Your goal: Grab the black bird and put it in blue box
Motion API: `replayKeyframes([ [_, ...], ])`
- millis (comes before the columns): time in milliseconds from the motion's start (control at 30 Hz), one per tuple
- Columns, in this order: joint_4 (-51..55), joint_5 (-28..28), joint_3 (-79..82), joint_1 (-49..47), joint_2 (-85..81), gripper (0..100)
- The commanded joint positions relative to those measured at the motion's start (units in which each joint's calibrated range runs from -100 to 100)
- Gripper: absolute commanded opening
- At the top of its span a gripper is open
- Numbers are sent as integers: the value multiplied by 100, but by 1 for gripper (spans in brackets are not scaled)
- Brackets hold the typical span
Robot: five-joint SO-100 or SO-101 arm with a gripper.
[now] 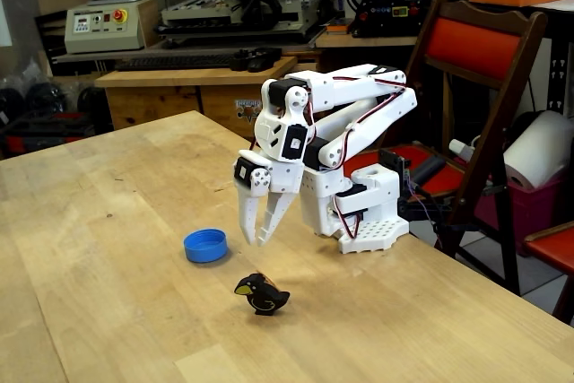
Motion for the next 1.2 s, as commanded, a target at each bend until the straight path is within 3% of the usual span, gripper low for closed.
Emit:
replayKeyframes([
  [0, -9, -24, -312, 8, -7, 4],
  [1167, -9, -24, -312, -7, -7, 5],
])
